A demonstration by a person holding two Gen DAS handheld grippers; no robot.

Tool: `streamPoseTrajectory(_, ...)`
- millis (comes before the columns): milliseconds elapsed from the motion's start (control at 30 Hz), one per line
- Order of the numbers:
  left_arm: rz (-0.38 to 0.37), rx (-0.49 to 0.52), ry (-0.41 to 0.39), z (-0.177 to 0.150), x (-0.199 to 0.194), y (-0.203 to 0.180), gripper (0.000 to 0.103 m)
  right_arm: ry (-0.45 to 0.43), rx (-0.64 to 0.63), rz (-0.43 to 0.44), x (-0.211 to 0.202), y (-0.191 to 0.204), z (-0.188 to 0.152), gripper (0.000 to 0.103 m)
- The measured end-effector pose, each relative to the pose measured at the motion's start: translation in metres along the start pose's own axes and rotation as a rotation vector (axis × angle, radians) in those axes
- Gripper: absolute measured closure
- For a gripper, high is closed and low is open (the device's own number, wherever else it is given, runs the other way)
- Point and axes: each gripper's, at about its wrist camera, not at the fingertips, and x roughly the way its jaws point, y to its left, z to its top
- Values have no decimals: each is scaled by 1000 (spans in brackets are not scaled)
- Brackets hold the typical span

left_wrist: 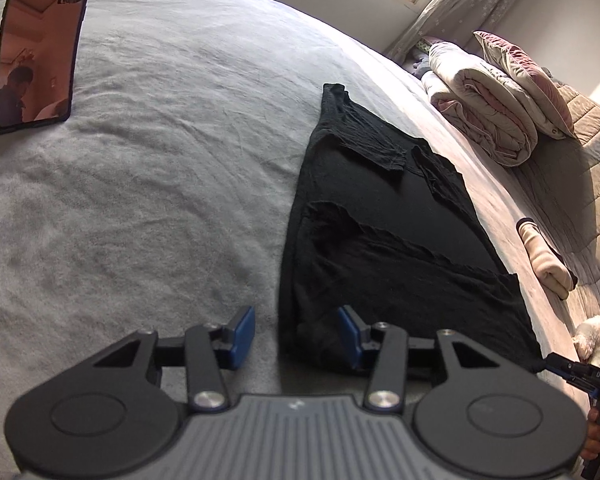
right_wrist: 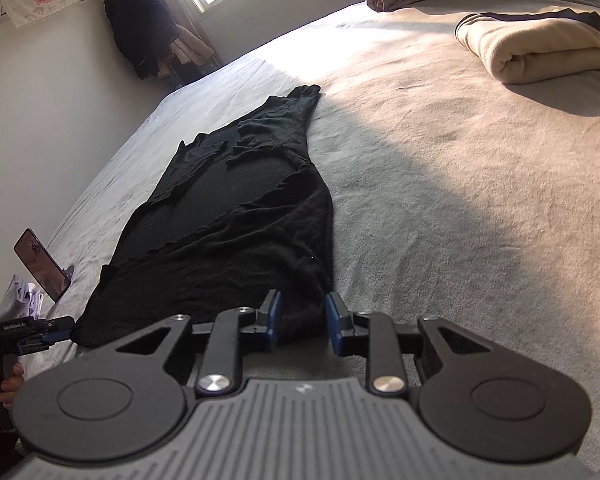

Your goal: Fold clothes

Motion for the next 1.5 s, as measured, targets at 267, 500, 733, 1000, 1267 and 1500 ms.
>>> streamPoseTrajectory(267,37,71,11,-7,5,-13,62,24,-54,-5,11,4,1,74)
streamPoseTrajectory(500,68,113,3,-9,8,-17,68,47,-51,41,16,1,1,72)
streamPoseTrajectory(733,98,138,-4,-10,12,-18,84,60,-58,21,22,-1,0,73)
streamPoseTrajectory(1000,102,118,-18,-9,12,-14,98,82,-18,126,30,-9,1,89)
streamPoseTrajectory(1267,79,87,-14,-6,5,-5,99,112,131,228,12,-28,11,99)
streamPoseTrajectory(1500,96,111,12,-3,11,-8,99,194,163,152,16,-48,9,100)
